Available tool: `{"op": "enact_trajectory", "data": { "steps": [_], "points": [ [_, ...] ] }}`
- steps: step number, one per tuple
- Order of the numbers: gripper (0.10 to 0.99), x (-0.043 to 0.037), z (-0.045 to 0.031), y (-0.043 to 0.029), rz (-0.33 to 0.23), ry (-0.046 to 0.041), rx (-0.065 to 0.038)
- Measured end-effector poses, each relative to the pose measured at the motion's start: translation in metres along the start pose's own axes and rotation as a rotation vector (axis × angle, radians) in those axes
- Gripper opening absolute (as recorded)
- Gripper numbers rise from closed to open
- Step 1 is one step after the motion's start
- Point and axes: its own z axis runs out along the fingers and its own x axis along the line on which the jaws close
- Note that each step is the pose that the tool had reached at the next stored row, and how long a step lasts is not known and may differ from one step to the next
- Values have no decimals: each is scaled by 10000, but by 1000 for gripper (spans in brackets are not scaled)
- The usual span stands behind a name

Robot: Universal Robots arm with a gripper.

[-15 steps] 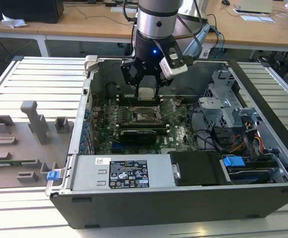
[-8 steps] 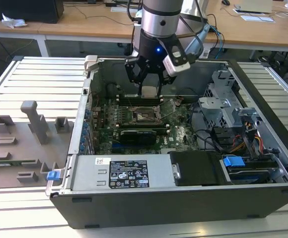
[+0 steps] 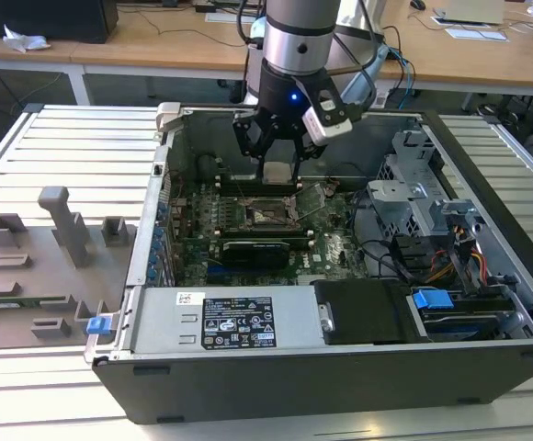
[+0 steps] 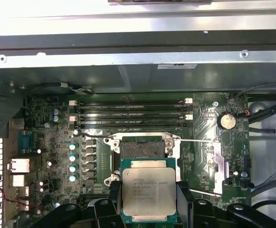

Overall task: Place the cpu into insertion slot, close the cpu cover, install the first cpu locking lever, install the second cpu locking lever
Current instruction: 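Place the cpu into insertion slot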

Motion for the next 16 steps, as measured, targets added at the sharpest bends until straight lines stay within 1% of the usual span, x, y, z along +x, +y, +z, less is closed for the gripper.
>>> {"op": "enact_trajectory", "data": {
  "steps": [9, 13, 16],
  "points": [
    [545, -3, 131, -7, -1, 1, 1],
    [545, -3, 159, -8, -1, 1, 1],
    [545, -3, 161, -8, -1, 1, 2]
  ]
}}
